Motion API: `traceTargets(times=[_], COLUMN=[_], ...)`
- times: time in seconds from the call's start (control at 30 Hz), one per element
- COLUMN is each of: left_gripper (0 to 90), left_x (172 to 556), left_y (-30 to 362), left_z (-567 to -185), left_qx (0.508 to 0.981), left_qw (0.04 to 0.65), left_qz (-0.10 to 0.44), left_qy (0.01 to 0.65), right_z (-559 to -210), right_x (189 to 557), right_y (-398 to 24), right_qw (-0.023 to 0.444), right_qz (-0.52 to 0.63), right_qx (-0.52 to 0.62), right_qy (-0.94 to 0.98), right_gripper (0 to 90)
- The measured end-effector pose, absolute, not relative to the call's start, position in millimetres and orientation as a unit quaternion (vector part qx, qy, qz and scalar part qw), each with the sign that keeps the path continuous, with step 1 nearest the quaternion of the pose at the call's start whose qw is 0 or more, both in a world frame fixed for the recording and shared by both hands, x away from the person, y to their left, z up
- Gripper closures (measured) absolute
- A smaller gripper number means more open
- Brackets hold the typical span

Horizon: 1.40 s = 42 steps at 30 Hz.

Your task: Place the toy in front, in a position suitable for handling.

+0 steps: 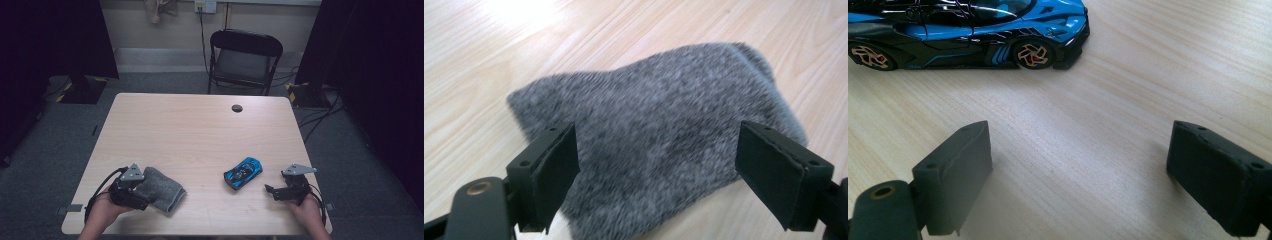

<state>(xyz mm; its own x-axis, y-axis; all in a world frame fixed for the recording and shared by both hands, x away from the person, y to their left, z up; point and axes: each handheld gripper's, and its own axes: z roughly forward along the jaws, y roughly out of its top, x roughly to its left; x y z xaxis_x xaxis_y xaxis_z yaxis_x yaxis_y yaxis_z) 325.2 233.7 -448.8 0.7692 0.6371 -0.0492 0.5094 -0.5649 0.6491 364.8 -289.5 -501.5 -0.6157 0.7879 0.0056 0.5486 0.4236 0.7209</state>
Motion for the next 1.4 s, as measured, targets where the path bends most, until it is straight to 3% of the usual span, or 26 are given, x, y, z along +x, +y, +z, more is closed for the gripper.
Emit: traceTargets(times=[1.4], left_gripper=[16.1], left_x=[368], left_y=[71], left_z=[-439], left_qx=[0.89], left_qw=[0.367], left_qz=[0.069], left_qy=[0.264], right_z=[-502], right_x=[364], right_y=[-289], right_qw=[0.169], right_qz=[0.353], right_qx=[0.405], right_qy=[0.826], right_gripper=[10.1])
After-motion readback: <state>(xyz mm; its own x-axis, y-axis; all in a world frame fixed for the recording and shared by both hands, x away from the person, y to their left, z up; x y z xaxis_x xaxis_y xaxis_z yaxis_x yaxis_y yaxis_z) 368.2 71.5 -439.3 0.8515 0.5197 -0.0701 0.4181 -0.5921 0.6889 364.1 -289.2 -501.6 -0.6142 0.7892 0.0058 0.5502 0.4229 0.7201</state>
